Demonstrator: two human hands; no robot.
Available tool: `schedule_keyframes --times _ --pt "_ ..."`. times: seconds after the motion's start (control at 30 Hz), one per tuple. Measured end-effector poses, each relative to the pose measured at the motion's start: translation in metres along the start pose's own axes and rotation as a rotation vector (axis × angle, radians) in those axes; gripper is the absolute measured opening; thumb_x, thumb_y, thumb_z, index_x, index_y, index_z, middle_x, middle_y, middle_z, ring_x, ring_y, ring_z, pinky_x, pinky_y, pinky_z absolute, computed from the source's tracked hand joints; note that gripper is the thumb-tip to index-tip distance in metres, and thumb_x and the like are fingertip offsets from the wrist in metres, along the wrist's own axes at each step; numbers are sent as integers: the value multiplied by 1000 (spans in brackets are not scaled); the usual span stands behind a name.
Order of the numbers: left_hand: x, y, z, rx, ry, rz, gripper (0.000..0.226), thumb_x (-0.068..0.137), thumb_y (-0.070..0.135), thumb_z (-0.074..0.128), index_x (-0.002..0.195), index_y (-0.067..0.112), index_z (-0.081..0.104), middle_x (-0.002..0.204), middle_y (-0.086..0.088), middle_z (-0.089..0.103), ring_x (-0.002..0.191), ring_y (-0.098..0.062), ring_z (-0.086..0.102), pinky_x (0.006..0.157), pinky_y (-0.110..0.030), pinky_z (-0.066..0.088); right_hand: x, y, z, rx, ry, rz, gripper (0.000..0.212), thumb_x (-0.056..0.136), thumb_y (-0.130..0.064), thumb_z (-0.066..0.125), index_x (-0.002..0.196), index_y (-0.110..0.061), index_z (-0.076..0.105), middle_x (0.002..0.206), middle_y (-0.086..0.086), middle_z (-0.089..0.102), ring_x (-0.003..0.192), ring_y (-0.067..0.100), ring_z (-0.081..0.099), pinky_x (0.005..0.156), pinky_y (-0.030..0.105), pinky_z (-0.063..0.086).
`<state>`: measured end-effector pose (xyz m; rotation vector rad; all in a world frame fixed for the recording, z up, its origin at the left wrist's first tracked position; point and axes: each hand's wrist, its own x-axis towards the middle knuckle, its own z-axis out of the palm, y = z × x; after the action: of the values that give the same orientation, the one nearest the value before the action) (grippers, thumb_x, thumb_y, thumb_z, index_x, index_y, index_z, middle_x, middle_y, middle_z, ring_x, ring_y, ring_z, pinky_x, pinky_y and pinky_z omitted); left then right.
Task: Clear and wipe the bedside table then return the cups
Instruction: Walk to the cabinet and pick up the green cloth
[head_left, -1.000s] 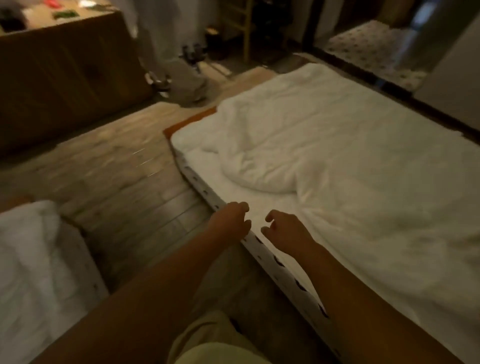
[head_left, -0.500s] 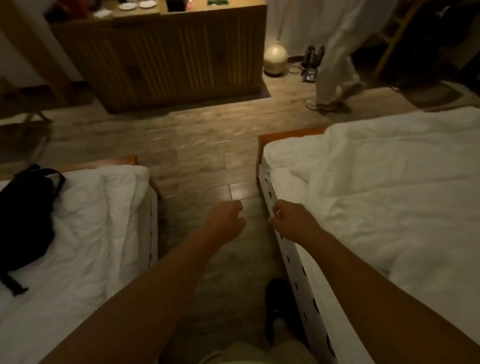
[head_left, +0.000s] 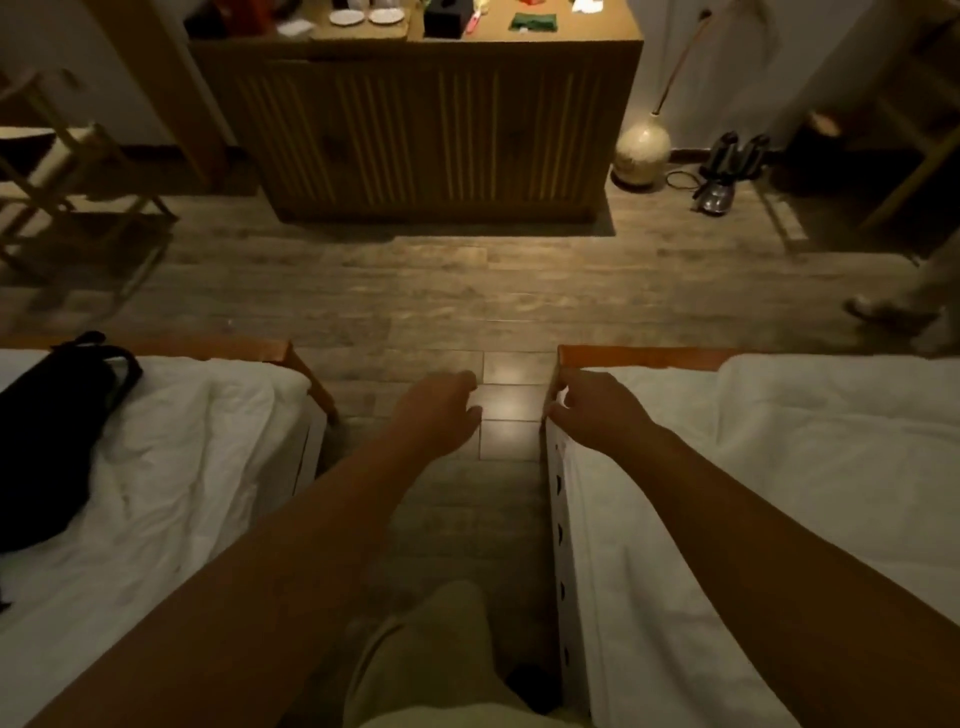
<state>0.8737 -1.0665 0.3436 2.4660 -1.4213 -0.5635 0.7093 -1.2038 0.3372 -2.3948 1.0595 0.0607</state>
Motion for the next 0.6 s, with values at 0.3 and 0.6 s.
schedule_keyframes --times 0.3,0.6 --pt "219 -57 -55 29 56 5 46 91 40 54 131 17 50 122 -9 61 110 -26 57 93 -39 48 238 -24 -41 -76 59 -67 47 87 -40 61 127 -16 53 117 10 64 106 26 59 83 35 48" --pt "436 -74 -154 40 128 35 40 88 44 57 122 23 54 113 -2 65 100 -20 61 82 -35 51 447 -61 -120 -110 99 -22 47 85 -47 60 124 -20 52 113 5 66 101 24 61 77 33 49"
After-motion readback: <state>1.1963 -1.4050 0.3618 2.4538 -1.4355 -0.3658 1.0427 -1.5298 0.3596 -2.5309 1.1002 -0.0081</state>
